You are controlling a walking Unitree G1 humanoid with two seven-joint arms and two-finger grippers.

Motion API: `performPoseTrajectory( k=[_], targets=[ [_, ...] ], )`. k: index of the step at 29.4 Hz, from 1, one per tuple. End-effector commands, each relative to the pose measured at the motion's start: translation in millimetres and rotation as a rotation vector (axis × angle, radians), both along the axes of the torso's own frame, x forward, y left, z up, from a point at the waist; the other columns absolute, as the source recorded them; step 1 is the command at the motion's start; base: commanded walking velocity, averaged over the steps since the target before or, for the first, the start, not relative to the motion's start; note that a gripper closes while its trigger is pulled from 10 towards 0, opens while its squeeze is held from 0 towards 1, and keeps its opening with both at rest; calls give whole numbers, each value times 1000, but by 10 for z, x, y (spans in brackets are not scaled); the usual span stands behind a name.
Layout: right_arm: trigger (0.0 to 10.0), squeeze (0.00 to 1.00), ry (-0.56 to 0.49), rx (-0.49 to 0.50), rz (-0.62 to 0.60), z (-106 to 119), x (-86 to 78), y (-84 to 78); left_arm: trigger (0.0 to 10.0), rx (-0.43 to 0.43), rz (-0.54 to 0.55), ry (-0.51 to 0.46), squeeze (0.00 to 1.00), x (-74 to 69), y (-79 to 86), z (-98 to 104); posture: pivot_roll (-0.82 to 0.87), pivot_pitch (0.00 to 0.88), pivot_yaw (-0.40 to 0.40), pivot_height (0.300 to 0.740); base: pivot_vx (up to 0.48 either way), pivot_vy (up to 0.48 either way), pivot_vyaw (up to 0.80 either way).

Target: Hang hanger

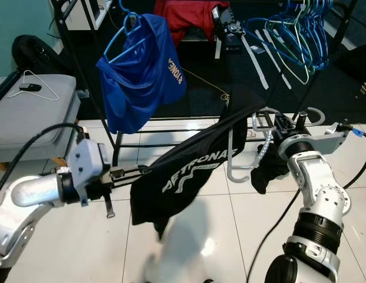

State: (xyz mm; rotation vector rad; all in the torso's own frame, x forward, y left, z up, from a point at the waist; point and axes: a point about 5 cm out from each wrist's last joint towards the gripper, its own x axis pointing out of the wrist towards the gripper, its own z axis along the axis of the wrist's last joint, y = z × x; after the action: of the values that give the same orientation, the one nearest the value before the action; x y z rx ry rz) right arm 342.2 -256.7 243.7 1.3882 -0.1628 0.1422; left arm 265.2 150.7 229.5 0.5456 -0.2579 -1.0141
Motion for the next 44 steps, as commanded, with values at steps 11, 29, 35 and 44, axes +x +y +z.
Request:
performPoseTrajectory(
  k=[11,29,35,44],
  targets=[
    [10000,0,-119,-11,-40,210,-59,-129,10000,53,0,44,0,-42,92,-74,-37,258,-24,740,0,0,0],
    [10000,0,534,-398,44,-671,74,245,10000,-128,-45,-280,0,-110,-282,546,-38,270,-32,740,0,0,0],
    [10000,0,605,144,82,-849,88,419,10000,-127,-65,-294,0,-143,-306,573,-38,272,-26,740,0,0,0],
    [10000,0,590,369,49,-843,96,408,10000,-123,-84,-279,0,-171,-332,570,-33,276,-26,740,0,0,0]
  ],
)
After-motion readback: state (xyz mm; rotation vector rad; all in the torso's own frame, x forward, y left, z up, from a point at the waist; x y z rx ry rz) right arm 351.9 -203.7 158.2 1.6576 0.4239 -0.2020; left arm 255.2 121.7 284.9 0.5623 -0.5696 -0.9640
